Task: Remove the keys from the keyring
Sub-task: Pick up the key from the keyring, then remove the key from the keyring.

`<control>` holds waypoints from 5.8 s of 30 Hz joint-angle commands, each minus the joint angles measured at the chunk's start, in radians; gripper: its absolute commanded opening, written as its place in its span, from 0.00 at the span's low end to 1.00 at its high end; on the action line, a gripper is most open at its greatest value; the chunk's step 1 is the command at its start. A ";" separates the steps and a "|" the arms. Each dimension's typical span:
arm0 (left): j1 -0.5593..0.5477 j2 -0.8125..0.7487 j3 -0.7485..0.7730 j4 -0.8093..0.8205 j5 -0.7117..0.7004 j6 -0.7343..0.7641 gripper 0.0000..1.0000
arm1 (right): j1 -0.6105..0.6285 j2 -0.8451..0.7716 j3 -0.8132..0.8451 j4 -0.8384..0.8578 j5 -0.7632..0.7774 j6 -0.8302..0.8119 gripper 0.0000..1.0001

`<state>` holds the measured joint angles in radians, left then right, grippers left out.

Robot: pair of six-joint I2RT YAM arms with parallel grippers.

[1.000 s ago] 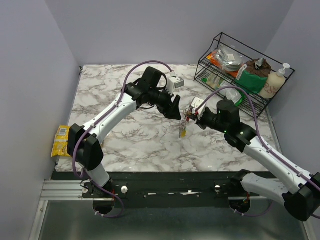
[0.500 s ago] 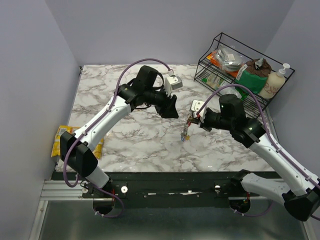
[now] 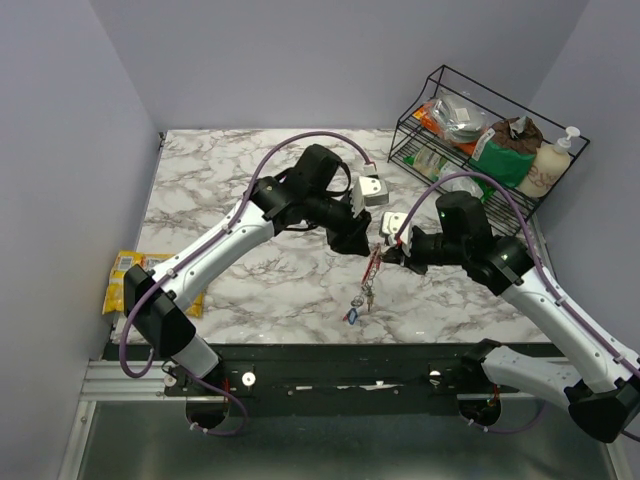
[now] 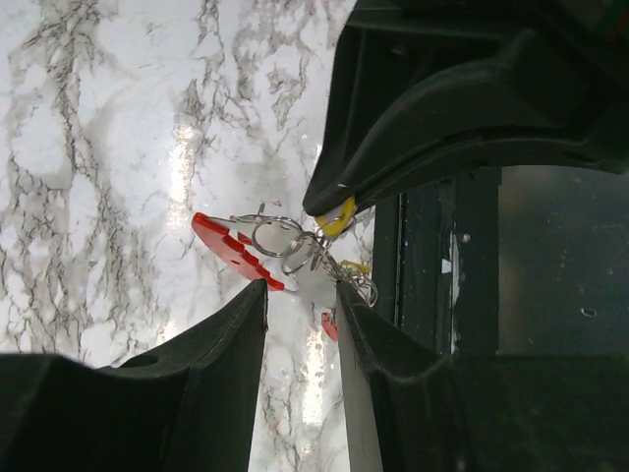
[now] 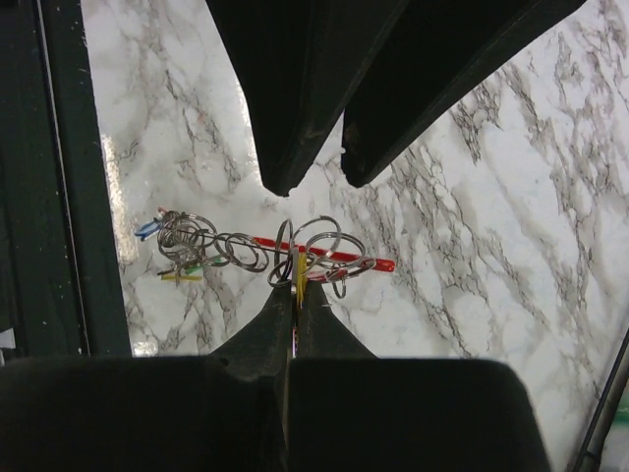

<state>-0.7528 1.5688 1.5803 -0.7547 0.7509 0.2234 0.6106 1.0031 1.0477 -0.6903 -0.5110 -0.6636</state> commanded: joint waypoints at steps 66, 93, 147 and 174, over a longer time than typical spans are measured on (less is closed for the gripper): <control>-0.034 -0.066 -0.019 -0.012 0.205 0.042 0.47 | -0.084 -0.084 -0.026 0.074 -0.403 0.101 0.01; -0.036 -0.052 -0.034 -0.034 0.223 0.068 0.41 | -0.109 -0.081 -0.011 0.127 -0.362 0.170 0.01; -0.057 -0.020 -0.040 -0.001 0.225 0.039 0.48 | -0.127 -0.098 -0.052 0.153 -0.399 0.176 0.01; -0.053 -0.069 -0.098 0.083 0.140 -0.021 0.00 | -0.129 -0.142 -0.075 0.150 -0.186 0.133 0.02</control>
<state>-0.8009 1.5429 1.5021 -0.6846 0.9241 0.2344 0.4889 0.8993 0.9707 -0.5701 -0.7940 -0.4965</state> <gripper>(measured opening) 0.010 0.027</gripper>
